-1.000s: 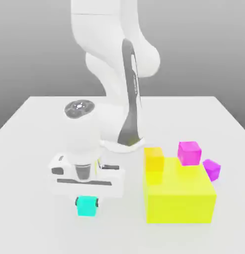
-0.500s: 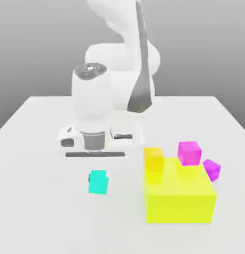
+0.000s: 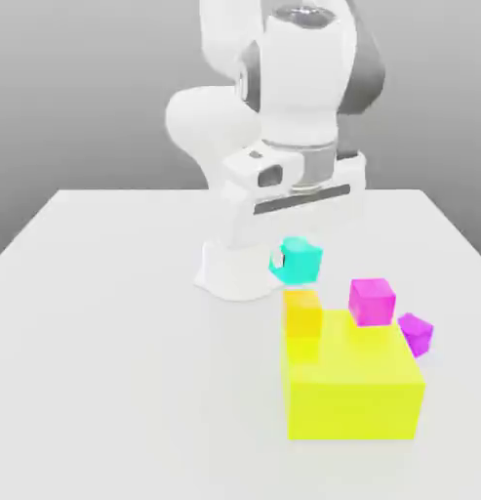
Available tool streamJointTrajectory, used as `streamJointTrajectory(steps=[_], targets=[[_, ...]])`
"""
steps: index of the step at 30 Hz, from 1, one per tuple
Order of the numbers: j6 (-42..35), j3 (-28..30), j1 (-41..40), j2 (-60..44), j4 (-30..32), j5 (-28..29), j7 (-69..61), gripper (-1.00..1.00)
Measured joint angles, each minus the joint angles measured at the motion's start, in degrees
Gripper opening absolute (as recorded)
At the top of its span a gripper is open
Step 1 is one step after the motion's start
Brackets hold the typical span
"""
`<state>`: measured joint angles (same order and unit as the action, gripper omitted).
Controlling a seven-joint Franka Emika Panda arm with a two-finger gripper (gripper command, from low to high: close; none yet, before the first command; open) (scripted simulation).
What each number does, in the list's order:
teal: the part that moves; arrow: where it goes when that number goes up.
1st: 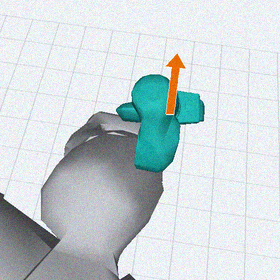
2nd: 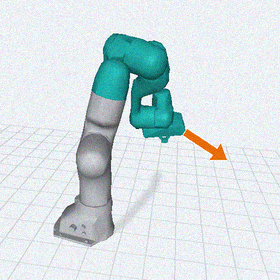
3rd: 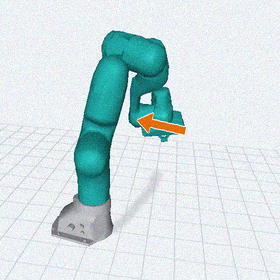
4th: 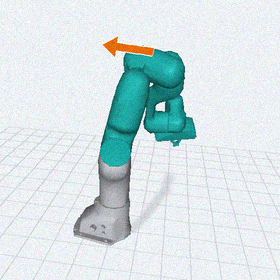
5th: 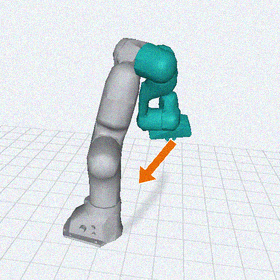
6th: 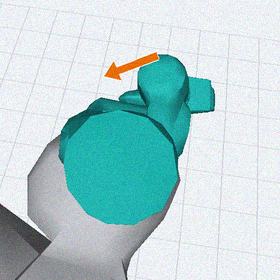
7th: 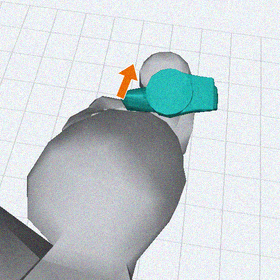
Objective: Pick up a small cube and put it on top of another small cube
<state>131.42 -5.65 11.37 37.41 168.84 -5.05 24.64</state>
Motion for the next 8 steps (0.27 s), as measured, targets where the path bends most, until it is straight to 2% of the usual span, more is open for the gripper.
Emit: streamJointTrajectory(steps=[5,6,8], targets=[[10.7,-0.92,0.35,-7.47,3.21,-0.57,-0.3,-1.0],[12.3,-1.04,0.32,-8.63,3.65,-0.63,-0.32,1.0],[12.29,-1.05,0.32,-8.63,3.65,-0.67,-0.34,1.0]])
